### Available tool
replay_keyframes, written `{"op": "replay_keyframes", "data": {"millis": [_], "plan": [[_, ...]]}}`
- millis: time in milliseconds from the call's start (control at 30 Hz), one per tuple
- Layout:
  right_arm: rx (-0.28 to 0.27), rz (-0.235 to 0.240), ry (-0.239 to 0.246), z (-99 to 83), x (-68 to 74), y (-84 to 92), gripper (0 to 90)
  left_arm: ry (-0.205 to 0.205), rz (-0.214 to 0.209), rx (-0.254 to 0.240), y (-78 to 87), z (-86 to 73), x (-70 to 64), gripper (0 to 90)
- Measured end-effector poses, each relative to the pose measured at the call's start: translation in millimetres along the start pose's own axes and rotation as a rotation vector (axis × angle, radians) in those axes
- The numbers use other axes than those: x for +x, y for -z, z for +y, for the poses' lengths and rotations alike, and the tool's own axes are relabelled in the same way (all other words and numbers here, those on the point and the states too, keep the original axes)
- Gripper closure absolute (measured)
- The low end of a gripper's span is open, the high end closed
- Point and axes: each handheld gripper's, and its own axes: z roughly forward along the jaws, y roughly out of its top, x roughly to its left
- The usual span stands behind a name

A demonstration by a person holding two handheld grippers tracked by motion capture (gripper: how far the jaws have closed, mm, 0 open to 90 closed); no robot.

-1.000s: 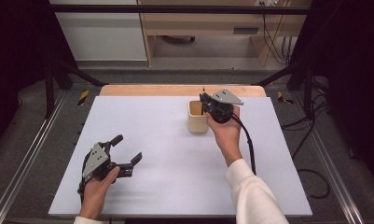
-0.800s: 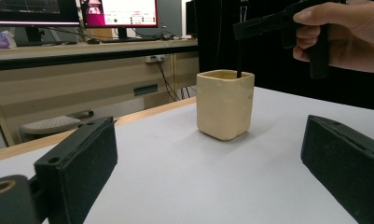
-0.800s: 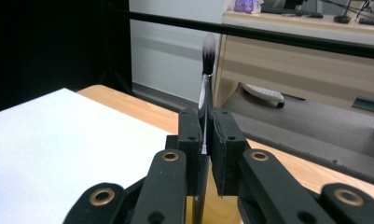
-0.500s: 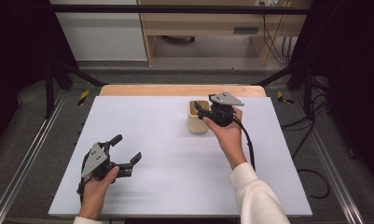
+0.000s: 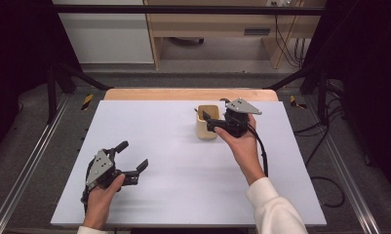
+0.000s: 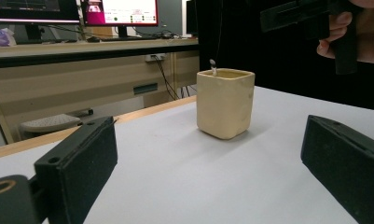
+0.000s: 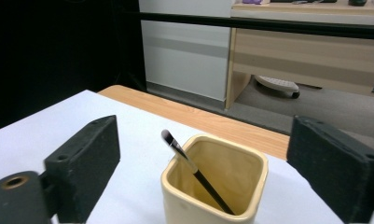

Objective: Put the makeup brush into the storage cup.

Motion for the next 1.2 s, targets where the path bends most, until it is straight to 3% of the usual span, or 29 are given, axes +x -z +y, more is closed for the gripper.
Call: {"op": "replay_keyframes", "data": {"millis": [100, 300, 767, 1067, 1200], "plan": [[0.003, 0.013, -0.012, -1.0, 1.7, 0.8, 6.9, -0.002, 0.001, 0.001, 0.2, 0.5, 0.5, 3.2], [0.01, 0.008, 0.021, -1.2, 4.1, 4.5, 6.1, -0.004, -0.001, -0.002, 0.1, 1.0, -0.5, 3.2], [0.001, 0.01, 0.031, -3.7, 5.3, 10.3, 4.8, -0.032, -0.003, 0.013, -0.4, 1.8, -3.5, 2.9], [-0.01, 0.013, 0.018, -1.5, 5.6, 16.1, 5.9, -0.003, -0.001, -0.002, 0.5, 1.1, -0.4, 2.8], [-0.014, 0.013, 0.044, -1.7, 6.0, 22.3, 5.6, -0.015, 0.005, 0.007, 1.1, 0.7, 1.2, 2.8]]}}
